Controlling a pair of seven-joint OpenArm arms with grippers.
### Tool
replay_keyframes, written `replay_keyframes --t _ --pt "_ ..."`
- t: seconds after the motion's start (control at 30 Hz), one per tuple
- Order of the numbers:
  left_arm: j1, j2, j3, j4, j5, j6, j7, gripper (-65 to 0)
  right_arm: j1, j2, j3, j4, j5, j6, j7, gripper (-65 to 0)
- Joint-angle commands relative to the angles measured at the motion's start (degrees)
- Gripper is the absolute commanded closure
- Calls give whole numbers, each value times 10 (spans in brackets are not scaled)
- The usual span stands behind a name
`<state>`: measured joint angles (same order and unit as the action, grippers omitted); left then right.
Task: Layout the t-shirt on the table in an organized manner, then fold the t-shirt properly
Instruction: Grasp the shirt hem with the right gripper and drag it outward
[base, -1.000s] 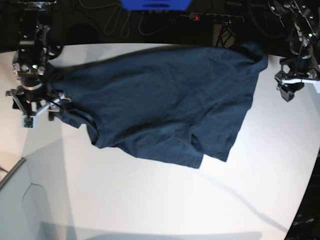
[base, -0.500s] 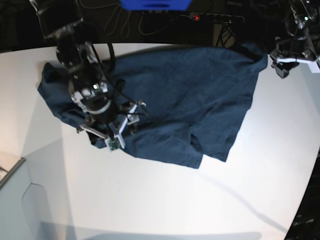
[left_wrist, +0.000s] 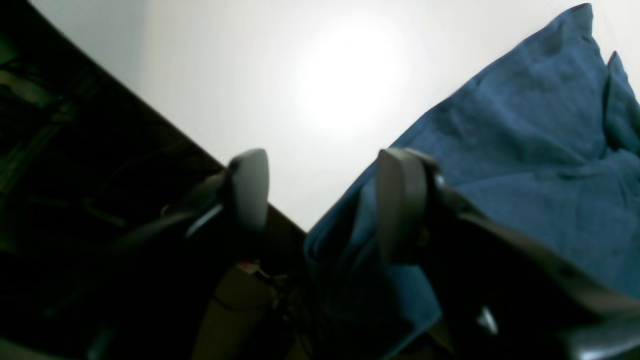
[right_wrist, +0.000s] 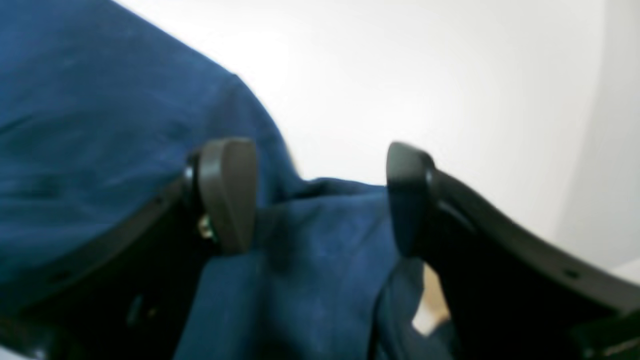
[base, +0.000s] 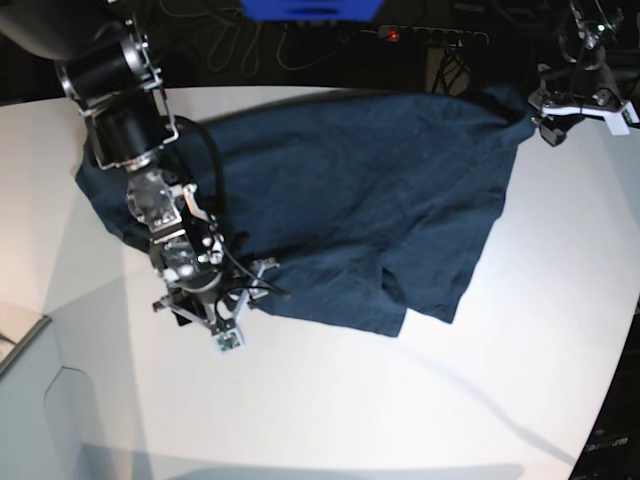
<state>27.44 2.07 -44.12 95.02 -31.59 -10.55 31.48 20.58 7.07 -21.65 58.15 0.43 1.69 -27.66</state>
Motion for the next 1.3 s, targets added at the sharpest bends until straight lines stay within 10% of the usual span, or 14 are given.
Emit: replay_keyframes --t 0.0,0.4,0.7,1.27 --pt "3 -4 -2 10 -6 -3 -12 -332 16 -8 -2 2 1 0 23 -410" --pt "3 -4 -2 10 -6 -3 -12 -332 25 -13 -27 -124 1 0 129 -362" --pt "-1 -4 -2 9 -6 -3 -12 -332 37 -10 -27 -124 1 0 138 0" --pt "-23 -4 2 9 -6 -3 -12 -332 -38 -10 111 230 1 -2 133 0"
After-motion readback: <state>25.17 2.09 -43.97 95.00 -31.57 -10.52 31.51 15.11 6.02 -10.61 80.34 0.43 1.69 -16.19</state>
